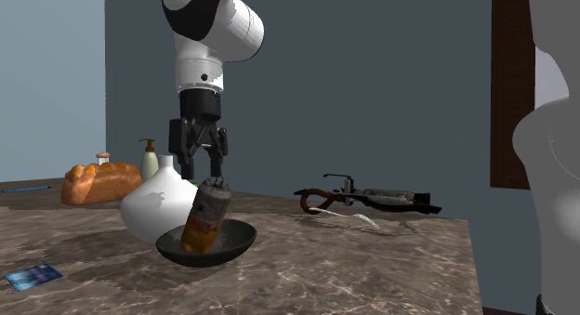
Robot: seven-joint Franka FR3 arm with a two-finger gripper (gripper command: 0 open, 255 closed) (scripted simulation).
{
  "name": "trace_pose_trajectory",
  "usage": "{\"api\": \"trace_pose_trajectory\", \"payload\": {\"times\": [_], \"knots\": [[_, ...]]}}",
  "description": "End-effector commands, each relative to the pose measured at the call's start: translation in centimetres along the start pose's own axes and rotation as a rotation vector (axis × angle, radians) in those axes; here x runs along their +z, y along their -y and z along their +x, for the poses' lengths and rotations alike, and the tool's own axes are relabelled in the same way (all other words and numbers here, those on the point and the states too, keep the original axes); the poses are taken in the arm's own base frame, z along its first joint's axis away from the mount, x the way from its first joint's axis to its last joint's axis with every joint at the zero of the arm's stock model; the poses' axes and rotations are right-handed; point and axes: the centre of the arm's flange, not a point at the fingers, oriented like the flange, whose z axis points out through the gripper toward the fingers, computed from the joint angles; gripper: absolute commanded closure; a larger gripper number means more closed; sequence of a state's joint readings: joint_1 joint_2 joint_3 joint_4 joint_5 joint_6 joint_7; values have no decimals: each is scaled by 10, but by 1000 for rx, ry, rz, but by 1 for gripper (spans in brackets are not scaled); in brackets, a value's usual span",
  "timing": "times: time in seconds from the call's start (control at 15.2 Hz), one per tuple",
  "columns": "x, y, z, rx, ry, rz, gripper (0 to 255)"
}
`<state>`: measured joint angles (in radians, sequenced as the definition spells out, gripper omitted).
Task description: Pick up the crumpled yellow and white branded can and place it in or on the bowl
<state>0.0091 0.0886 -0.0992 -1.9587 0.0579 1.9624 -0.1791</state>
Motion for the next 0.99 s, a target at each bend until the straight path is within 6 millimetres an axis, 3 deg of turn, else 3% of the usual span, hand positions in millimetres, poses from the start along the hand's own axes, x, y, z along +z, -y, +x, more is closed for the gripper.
{"api": "trace_pose_trajectory", "payload": {"times": [0.0,0.13,0.4,0.92], "knots": [[0,0,0,0,0,0,0],[0,0,0,0,0,0,0],[-50,0,0,0,0,0,0],[-50,0,0,0,0,0,0]]}}
